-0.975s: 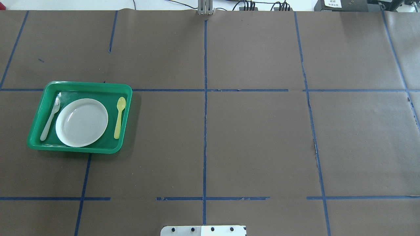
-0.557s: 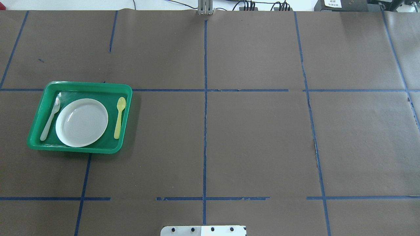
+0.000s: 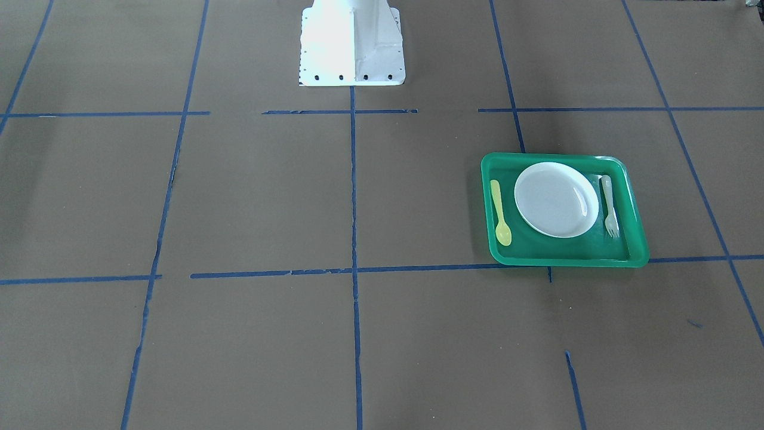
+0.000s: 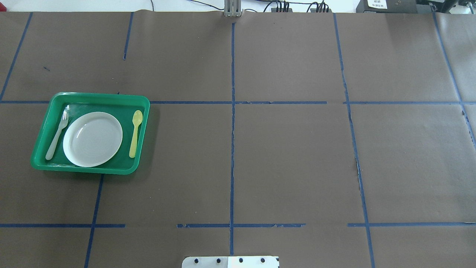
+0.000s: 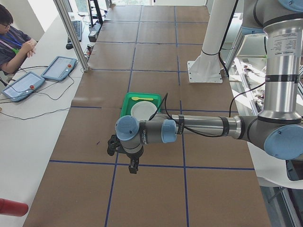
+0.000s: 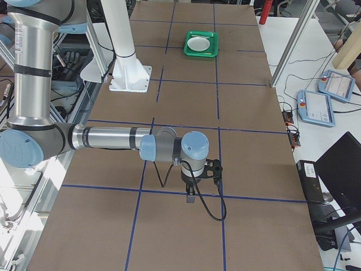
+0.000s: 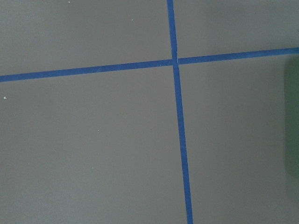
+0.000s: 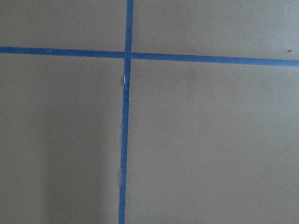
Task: Place fork
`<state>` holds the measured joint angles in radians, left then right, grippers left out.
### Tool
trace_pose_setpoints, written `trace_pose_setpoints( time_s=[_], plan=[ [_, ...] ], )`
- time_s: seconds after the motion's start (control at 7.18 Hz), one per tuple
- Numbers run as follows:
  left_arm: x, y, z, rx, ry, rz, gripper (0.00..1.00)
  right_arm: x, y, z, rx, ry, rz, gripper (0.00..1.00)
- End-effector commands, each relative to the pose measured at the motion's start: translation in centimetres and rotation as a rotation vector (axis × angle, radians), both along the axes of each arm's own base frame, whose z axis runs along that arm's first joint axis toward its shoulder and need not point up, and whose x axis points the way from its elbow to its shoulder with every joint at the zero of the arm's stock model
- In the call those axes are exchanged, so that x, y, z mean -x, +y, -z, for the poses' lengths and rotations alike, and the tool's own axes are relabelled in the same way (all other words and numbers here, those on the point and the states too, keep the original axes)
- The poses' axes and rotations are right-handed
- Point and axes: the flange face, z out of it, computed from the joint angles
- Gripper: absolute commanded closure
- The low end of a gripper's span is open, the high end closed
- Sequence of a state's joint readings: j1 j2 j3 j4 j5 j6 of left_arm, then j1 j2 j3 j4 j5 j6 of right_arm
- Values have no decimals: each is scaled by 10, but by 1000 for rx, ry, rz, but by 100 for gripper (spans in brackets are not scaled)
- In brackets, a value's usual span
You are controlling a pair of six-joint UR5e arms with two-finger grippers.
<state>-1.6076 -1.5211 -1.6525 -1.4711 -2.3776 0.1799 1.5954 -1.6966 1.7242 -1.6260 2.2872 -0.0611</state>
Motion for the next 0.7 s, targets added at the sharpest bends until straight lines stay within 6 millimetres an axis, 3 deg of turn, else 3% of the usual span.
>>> trace_pose_setpoints(
  time_s=[0.0,0.56],
  plan=[
    [0,0,1,-1,0,0,0,0,0,0,0,0,0,0],
    [0,0,0,-1,-6,0,0,0,0,0,1,0,-1,0]
  ],
)
